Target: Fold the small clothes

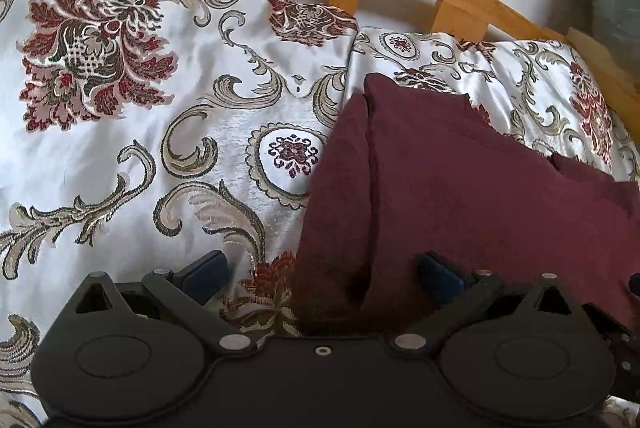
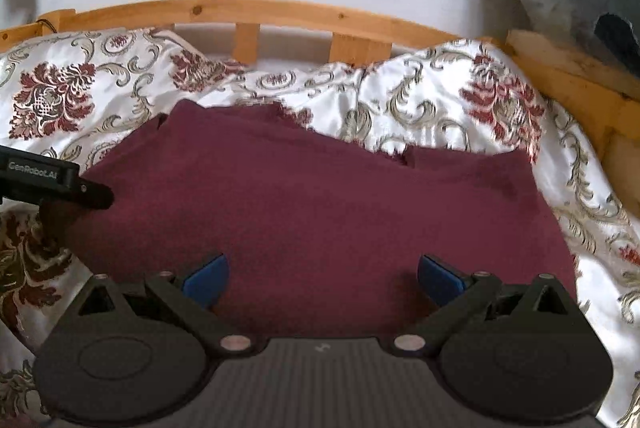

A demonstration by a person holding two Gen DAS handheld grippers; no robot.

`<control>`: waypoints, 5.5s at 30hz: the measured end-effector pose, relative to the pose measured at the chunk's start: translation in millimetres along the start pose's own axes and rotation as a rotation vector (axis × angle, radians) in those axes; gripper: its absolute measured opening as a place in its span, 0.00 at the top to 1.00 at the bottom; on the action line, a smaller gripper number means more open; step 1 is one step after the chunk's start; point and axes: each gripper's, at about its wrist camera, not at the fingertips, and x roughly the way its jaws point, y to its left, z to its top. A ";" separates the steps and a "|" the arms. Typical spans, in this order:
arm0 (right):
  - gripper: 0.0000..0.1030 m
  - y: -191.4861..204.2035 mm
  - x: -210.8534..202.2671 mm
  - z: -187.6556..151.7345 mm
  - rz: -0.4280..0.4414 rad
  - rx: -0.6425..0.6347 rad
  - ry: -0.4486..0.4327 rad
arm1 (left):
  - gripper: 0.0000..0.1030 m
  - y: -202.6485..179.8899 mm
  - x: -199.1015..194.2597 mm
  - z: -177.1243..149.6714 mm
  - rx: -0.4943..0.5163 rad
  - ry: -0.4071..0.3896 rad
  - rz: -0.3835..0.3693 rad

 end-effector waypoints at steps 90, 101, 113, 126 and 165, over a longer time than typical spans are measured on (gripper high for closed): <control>0.00 -152.4 -21.8 21.3 -0.452 0.094 -0.036 | 0.12 -216.9 -93.0 -14.4 0.508 -0.088 -0.324; 0.00 -171.2 -39.0 25.2 -0.126 0.352 -0.193 | 0.01 -198.4 -88.6 -31.7 0.594 -0.100 -0.062; 0.00 -141.2 -9.9 27.8 0.340 0.430 -0.143 | 0.01 -204.8 -80.4 -42.4 0.648 -0.072 -0.014; 0.00 -126.4 44.9 13.6 0.438 0.570 0.027 | 0.13 -205.6 -77.5 -45.8 0.691 -0.060 -0.017; 0.82 -183.5 -14.6 29.0 0.145 0.412 -0.132 | 0.82 -269.9 -80.7 -62.4 0.827 -0.098 -0.333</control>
